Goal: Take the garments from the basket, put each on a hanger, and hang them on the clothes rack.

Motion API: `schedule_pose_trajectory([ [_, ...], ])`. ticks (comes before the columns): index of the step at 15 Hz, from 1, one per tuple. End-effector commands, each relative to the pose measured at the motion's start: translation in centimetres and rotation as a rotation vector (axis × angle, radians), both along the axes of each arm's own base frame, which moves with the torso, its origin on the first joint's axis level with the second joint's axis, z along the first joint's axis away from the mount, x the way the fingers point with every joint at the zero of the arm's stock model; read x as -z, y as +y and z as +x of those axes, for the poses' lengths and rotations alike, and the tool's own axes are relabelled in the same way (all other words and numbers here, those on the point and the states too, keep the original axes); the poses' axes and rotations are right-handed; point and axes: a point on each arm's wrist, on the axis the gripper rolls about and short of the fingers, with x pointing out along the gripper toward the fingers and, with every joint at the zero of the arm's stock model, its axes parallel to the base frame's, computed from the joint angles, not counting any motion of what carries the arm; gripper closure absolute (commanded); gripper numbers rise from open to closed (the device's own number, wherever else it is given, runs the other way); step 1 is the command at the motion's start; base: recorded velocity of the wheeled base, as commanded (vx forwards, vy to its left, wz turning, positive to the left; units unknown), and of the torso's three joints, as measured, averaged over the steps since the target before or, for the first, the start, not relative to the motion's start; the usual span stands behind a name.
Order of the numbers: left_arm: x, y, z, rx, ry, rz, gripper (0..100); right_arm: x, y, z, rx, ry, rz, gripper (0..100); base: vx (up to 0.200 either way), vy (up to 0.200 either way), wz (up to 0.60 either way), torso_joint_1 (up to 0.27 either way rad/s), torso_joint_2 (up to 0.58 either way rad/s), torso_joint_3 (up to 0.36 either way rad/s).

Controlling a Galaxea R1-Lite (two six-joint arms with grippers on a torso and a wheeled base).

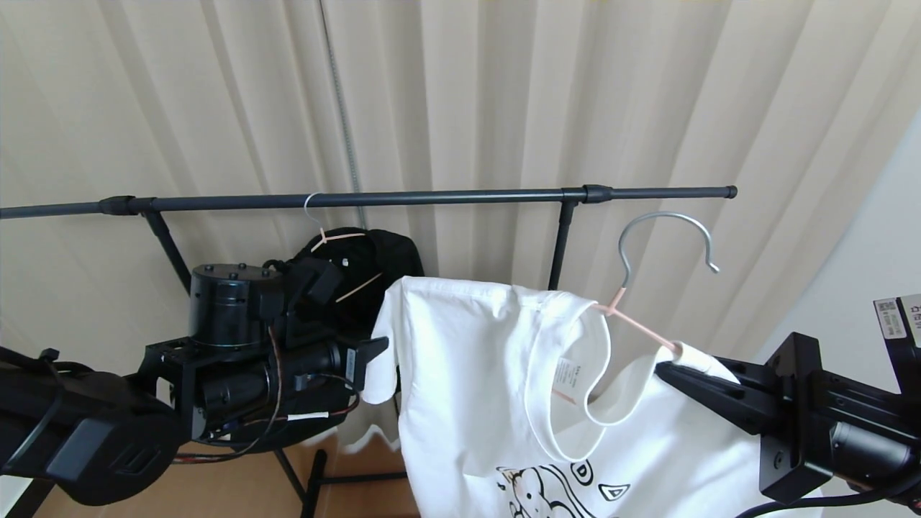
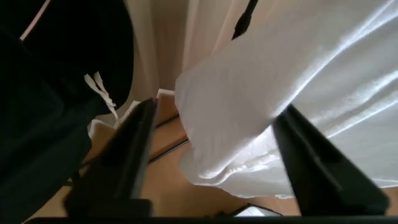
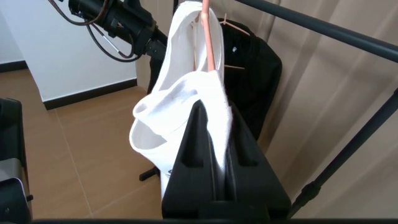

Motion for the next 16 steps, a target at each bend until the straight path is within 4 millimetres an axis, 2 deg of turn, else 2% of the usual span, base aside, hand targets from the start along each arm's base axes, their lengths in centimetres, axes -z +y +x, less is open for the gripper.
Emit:
schedule_pose_trajectory([
  [1, -0.3, 0.3, -0.5, -0.003, -0.007, -0.004, 100, 0.0, 0.0, 0.0, -0.001, 0.001, 0.002, 100, 0.000, 0.000, 0.00, 0.000, 0.00, 0.000],
  [10, -0.1, 3.2, -1.7, -0.086, 0.012, 0.003, 100, -0.1, -0.2, 0.1, -0.002, 0.028, 0.025, 100, 0.000, 0.000, 0.00, 0.000, 0.00, 0.000],
  [16, 0.3, 3.7, -1.7, -0.110, 0.026, 0.008, 100, -0.3, -0.6, 0.1, -0.024, 0.035, 0.037, 100, 0.000, 0.000, 0.00, 0.000, 0.00, 0.000],
])
